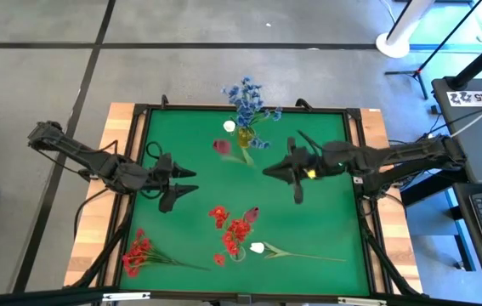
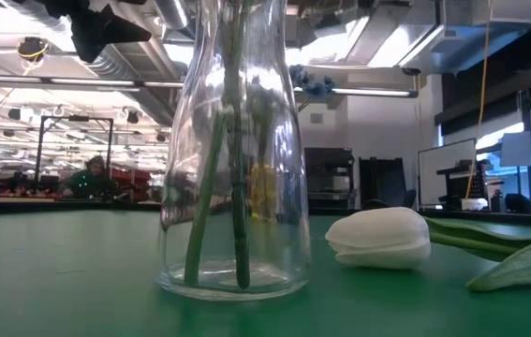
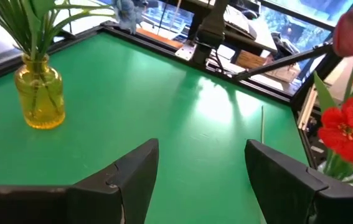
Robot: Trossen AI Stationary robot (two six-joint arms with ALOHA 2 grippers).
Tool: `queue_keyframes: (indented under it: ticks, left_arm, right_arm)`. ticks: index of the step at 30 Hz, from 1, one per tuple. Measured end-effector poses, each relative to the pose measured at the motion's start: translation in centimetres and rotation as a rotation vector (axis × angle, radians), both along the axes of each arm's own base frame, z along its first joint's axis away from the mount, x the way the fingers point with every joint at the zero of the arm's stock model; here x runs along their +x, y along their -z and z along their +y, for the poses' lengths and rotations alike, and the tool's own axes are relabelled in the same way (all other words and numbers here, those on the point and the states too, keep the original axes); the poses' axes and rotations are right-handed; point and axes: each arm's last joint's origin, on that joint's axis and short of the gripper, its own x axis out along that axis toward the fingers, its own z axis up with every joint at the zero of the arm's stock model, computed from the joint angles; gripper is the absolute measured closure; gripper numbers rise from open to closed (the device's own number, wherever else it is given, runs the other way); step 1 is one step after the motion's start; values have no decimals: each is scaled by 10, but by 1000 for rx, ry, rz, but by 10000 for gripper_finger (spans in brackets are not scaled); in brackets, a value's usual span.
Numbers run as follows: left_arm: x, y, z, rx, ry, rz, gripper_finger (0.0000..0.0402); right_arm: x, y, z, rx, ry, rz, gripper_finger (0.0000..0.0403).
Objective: Sort flowers into vase by color
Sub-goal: Put the red flower into the transparent vase
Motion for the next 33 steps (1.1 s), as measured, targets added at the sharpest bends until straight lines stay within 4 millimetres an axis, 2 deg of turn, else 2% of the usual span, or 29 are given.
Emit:
queue_keyframes:
  ticks: [5,12,16,19,26,33]
  left_arm:
    - [0,0,0,8,-17,-4,169]
    - [0,2,2,41,-63,7,169]
    - [0,8,3,58,-92,17,169]
    - [0,13,3,60,-96,26,169]
    - [-1,18,3,62,-107,35,169]
    - [-1,19,4,64,-110,36,169]
  right_arm:
    - [-6,4,32,-25,-132,-212,402]
    - [-16,24,70,38,-288,-568,403]
    - [-15,37,94,4,-365,-692,403]
    - [-13,46,105,-4,-379,-746,403]
    - [2,69,112,22,-365,-787,403]
    - [34,76,130,18,-376,-782,403]
